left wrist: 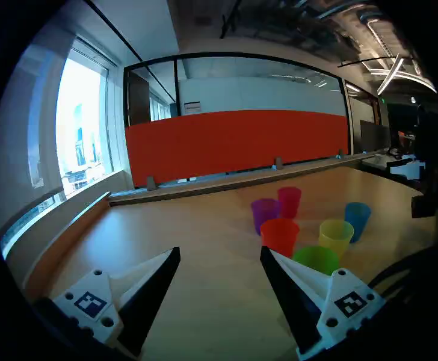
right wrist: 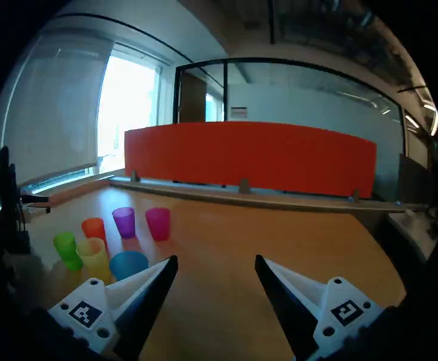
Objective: Pour water
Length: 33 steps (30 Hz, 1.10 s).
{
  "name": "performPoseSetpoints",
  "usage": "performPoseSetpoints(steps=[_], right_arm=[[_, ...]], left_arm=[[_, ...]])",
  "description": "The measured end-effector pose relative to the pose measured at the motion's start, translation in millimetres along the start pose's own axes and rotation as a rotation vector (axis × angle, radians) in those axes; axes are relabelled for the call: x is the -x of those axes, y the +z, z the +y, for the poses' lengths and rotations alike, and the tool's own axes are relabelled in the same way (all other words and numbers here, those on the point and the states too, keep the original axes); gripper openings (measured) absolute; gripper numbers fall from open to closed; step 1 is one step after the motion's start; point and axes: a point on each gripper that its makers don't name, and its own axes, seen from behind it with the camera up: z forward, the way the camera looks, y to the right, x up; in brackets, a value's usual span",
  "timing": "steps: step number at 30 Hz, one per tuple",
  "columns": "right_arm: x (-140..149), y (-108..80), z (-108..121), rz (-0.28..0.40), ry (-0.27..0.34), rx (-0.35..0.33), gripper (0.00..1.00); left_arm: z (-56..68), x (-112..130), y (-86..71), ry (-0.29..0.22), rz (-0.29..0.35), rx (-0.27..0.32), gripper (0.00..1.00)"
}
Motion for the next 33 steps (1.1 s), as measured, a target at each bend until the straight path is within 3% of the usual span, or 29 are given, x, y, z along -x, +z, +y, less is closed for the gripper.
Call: performPoseSetpoints(steps=[6, 24, 33], right_arm=[[-11.9, -9.5, 3.8, 0.056, 0.003, 0.070, 0.99], [-66.9, -25.7, 20.7, 0.239, 0.019, 0.246, 0.99], [-74.6, -25.1, 23.5, 0.232, 0.021, 0.265, 0.99]], left_arm=[[-3.0, -6.8, 2.5, -0.018, 0.036, -0.033, 0.99], [-9.1, -59.6, -3.9, -0.148, 0.221, -0.118, 0.99], [-7.4, -58.7, -2.9, -0.125, 0.266, -0.146, 0.99]])
